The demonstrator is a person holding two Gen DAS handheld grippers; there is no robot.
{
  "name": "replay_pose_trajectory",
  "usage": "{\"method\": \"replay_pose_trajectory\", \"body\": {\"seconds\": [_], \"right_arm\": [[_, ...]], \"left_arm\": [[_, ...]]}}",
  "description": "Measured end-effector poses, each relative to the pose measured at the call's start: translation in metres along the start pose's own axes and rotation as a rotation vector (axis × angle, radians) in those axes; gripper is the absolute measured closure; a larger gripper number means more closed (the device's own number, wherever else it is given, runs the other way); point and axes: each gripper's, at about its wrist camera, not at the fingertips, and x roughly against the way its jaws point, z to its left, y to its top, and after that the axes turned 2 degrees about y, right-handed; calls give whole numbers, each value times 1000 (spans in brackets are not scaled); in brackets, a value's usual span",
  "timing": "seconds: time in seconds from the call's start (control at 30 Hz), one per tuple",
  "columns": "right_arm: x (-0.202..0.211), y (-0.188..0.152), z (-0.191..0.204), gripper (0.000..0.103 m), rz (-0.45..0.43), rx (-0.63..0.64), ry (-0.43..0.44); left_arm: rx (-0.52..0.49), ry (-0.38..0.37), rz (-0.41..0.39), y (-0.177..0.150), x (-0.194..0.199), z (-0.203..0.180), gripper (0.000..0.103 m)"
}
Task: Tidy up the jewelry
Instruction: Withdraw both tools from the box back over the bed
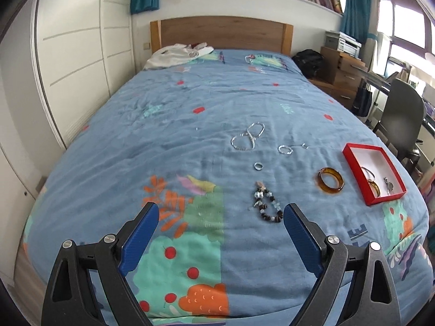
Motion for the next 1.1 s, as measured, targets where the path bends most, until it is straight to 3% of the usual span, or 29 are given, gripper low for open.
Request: {"method": "replay_pose_trajectory", "body": {"seconds": [0.9, 1.1], "right_arm": [[-123, -11, -20, 66, 89, -94, 123], [-151, -11, -12, 54, 118, -74, 141]], "left_arm": [[47, 19, 160, -16, -99, -30, 7], [50, 0, 180, -13, -117, -38, 6]]}}
